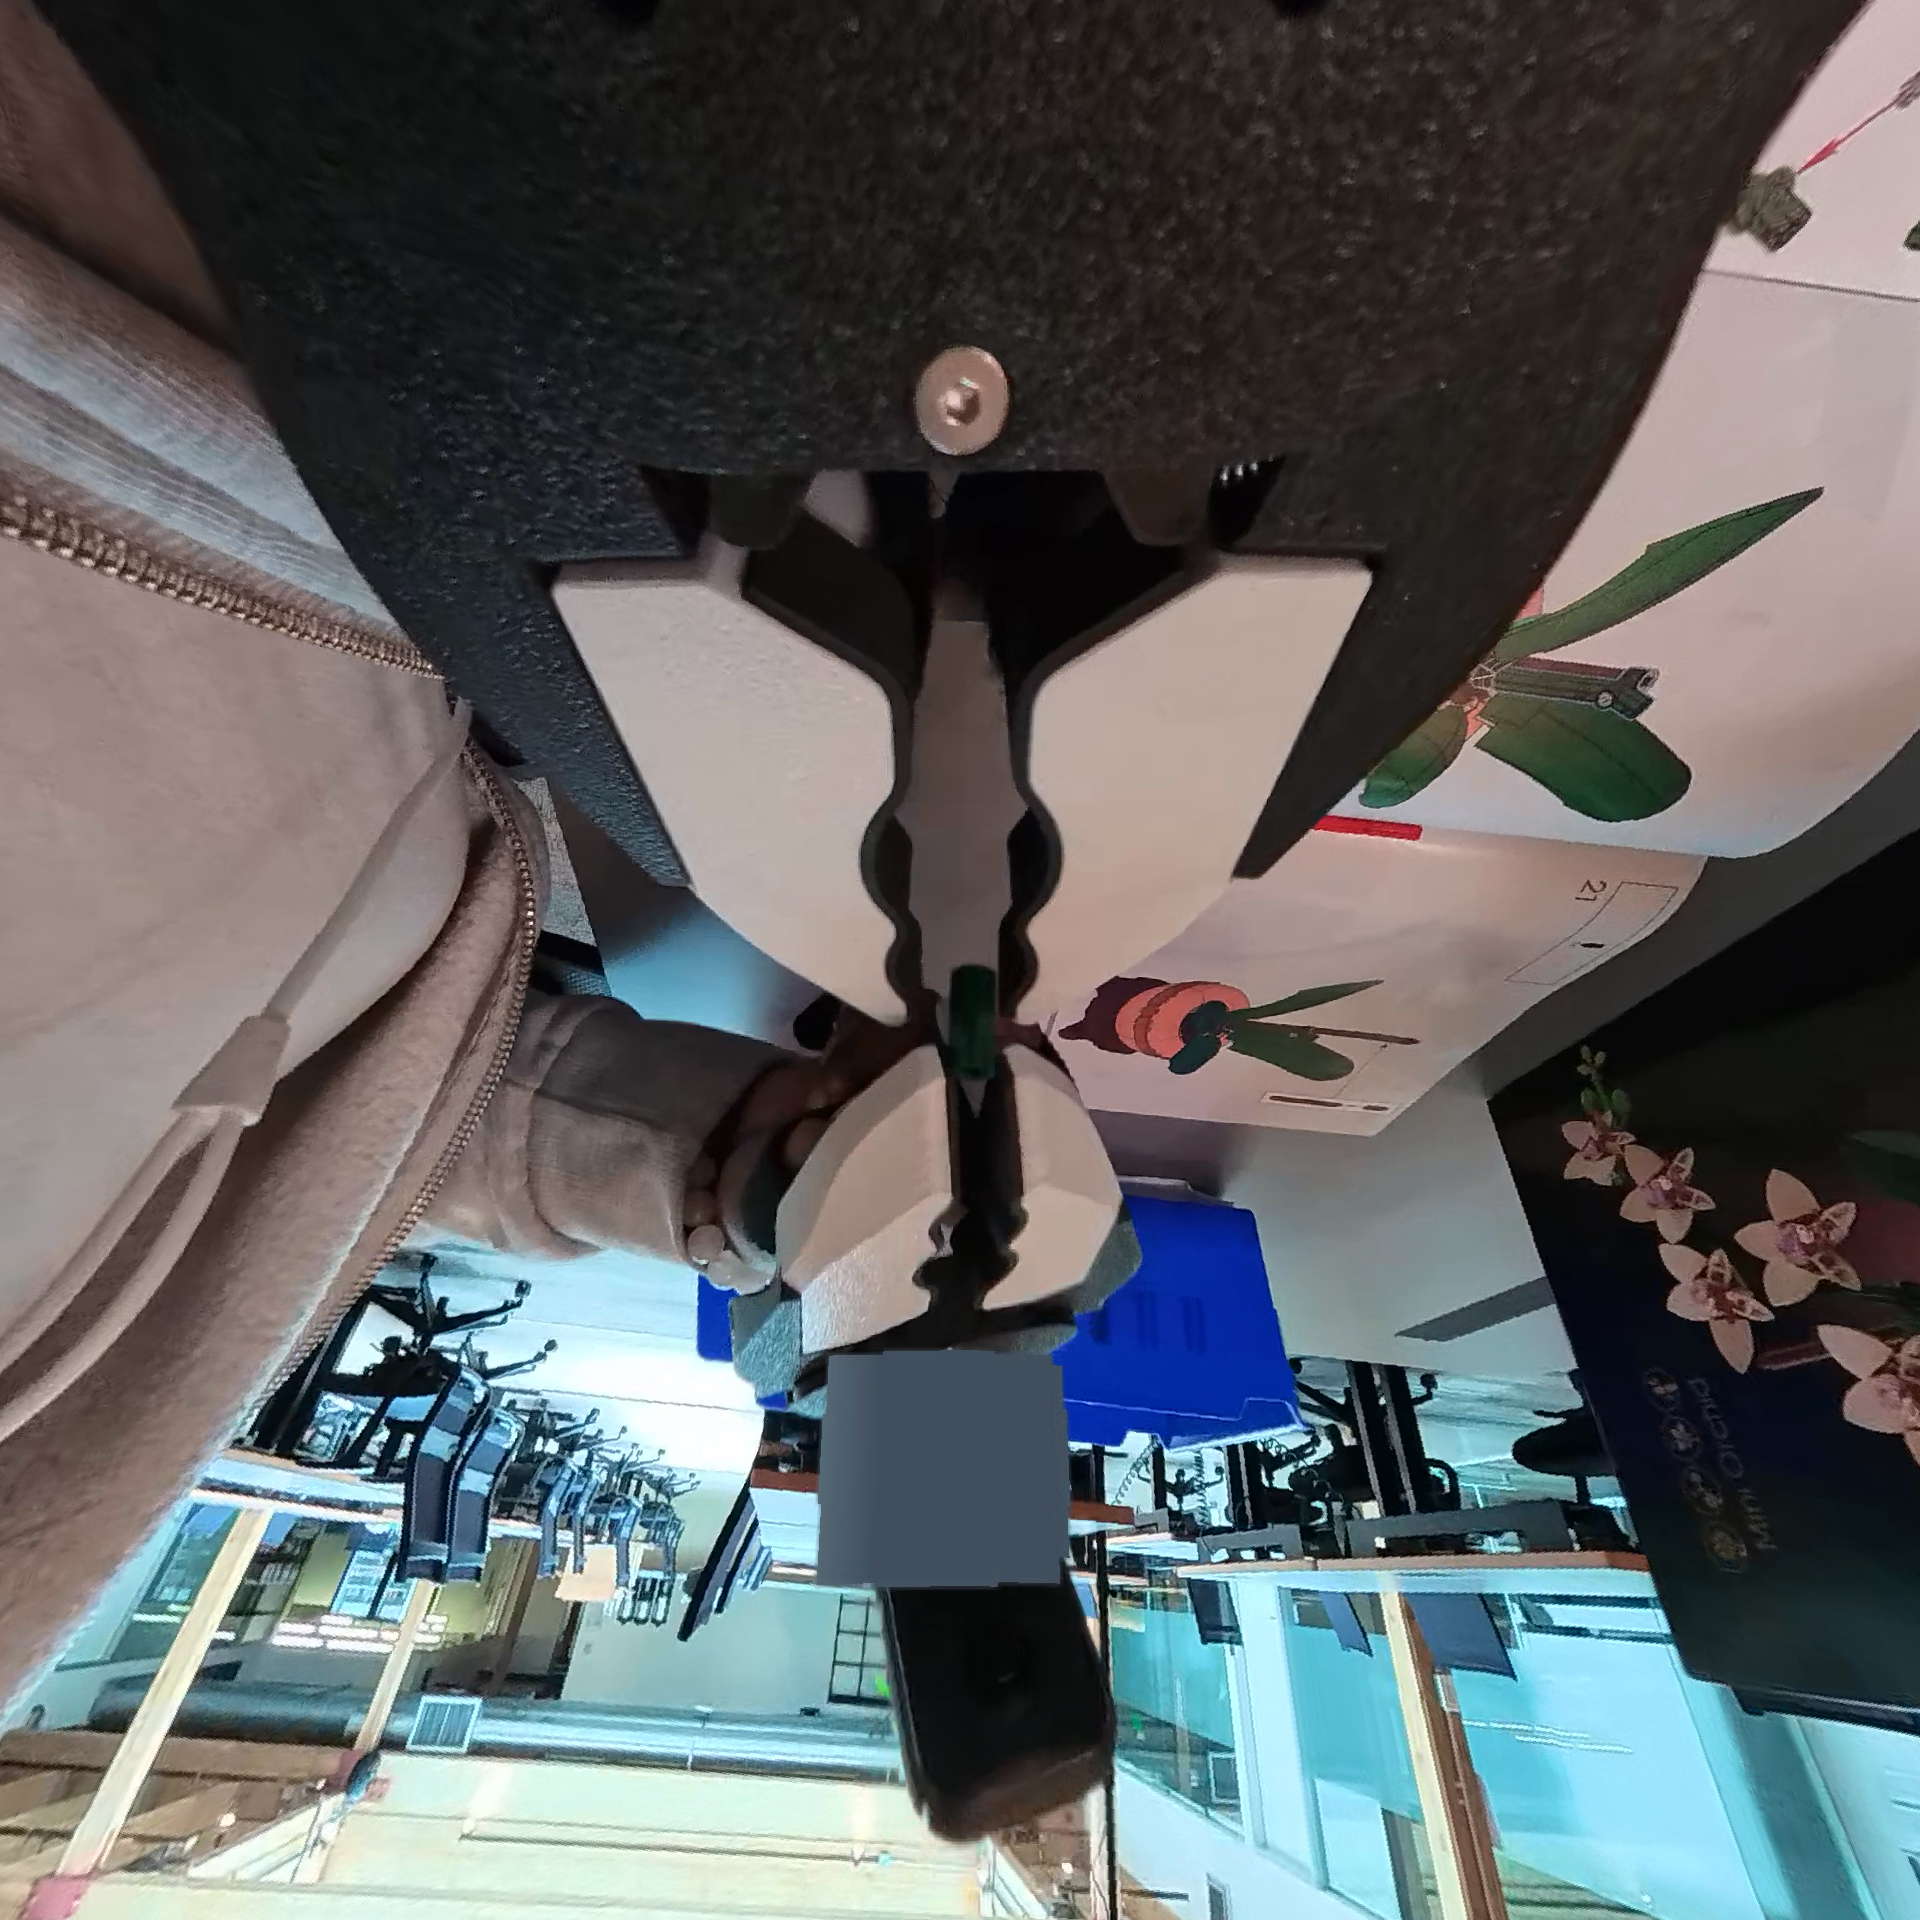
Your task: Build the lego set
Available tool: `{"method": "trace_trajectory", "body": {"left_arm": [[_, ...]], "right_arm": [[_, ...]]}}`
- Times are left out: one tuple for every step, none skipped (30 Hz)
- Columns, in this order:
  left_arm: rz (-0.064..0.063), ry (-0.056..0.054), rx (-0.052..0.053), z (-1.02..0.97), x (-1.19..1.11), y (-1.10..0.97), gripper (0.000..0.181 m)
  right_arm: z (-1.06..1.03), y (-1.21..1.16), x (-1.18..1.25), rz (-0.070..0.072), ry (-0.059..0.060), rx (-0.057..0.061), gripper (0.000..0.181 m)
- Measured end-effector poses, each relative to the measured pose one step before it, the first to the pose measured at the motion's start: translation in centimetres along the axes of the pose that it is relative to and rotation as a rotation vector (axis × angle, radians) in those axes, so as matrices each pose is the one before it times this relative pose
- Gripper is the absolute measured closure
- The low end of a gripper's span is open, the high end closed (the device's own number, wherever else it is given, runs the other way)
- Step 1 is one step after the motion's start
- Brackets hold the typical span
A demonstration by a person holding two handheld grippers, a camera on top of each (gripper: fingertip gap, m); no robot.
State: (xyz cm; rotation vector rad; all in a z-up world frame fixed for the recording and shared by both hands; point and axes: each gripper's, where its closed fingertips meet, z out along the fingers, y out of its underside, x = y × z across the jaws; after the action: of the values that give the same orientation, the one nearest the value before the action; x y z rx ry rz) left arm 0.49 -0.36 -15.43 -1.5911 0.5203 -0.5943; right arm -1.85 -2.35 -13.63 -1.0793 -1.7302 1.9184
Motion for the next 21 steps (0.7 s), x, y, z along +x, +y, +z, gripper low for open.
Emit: {"method": "trace_trajectory", "body": {"left_arm": [[-0.0081,-0.0021,0.0076,-0.079,-0.093,-0.109,0.172],[-0.0085,0.0024,0.0031,-0.051,-0.044,-0.027,0.174],[-0.0075,0.0062,-0.0026,0.003,0.049,0.045,0.174],[-0.0027,0.0033,-0.0049,0.052,0.051,0.087,0.174],[0.0052,-0.0007,-0.0049,0.051,0.037,0.066,0.174],[0.0080,-0.0046,-0.0047,0.037,-0.020,0.065,0.175],[0.0042,-0.0037,-0.0032,0.003,-0.034,0.053,0.176],[-0.0015,0.0019,0.0004,-0.010,0.020,-0.006,0.176],[-0.0043,0.0049,0.0010,-0.010,0.044,-0.017,0.176],[-0.0032,0.0044,-0.0013,-0.005,0.036,0.032,0.176],[-0.0010,-0.0001,-0.0024,0.000,-0.009,0.048,0.176],[0.0019,-0.0047,-0.0025,0.004,-0.055,0.063,0.176],[0.0042,-0.0049,-0.0016,0.007,-0.032,0.055,0.176],[0.0024,-0.0033,-0.0005,0.007,-0.017,0.010,0.176],[-0.0015,-0.0011,-0.0024,0.033,-0.007,0.026,0.176],[-0.0020,0.0008,-0.0033,0.020,0.014,0.038,0.176],[-0.0002,-0.0009,-0.0005,0.010,-0.009,0.006,0.176],[0.0010,-0.0027,0.0014,-0.013,-0.023,-0.014,0.176],[0.0011,-0.0002,0.0011,-0.014,-0.005,-0.012,0.176],[-0.0001,0.0012,0.0001,-0.007,0.023,0.000,0.176],[0.0003,-0.0012,-0.0013,0.014,-0.025,0.034,0.176]], "right_arm": [[0.026,0.115,0.011,-0.0037,0.0029,-0.0052,0.176],[-0.004,-0.046,0.009,-0.0010,0.0024,0.0035,0.176],[-0.009,-0.177,-0.091,0.0014,-0.0057,0.0099,0.176],[0.007,-0.158,-0.091,0.0035,-0.0079,0.0081,0.176],[0.022,-0.017,0.012,-0.0016,0.0002,-0.0027,0.176],[0.003,0.058,0.019,-0.0068,0.0021,-0.0072,0.176],[-0.012,0.020,0.008,-0.0040,0.0004,-0.0026,0.176],[-0.005,-0.032,-0.001,0.0035,-0.0021,0.0021,0.176],[0.018,0.010,-0.036,0.0044,-0.0039,0.0013,0.176],[0.034,0.038,-0.032,0.0001,-0.0015,-0.0003,0.176],[0.036,0.049,0.054,-0.0021,0.0041,-0.0019,0.176],[0.005,0.050,0.043,-0.0022,0.0039,-0.0041,0.176],[-0.022,0.034,0.009,-0.0010,0.0011,-0.0039,0.176],[-0.039,0.010,0.043,-0.0002,0.0032,-0.0024,0.176],[-0.033,0.040,0.008,-0.0013,0.0003,-0.0046,0.176],[-0.016,0.031,-0.013,-0.0029,0.0004,-0.0031,0.176],[-0.012,-0.006,0.021,-0.0017,0.0027,-0.0005,0.176],[-0.012,-0.004,0.012,0.0004,0.0011,0.0003,0.176],[-0.012,-0.003,-0.033,0.0017,-0.0019,-0.0007,0.176],[-0.003,0.002,0.000,0.0012,-0.0004,-0.0004,0.176],[0.022,0.039,0.011,-0.0011,0.0017,-0.0019,0.176]]}}
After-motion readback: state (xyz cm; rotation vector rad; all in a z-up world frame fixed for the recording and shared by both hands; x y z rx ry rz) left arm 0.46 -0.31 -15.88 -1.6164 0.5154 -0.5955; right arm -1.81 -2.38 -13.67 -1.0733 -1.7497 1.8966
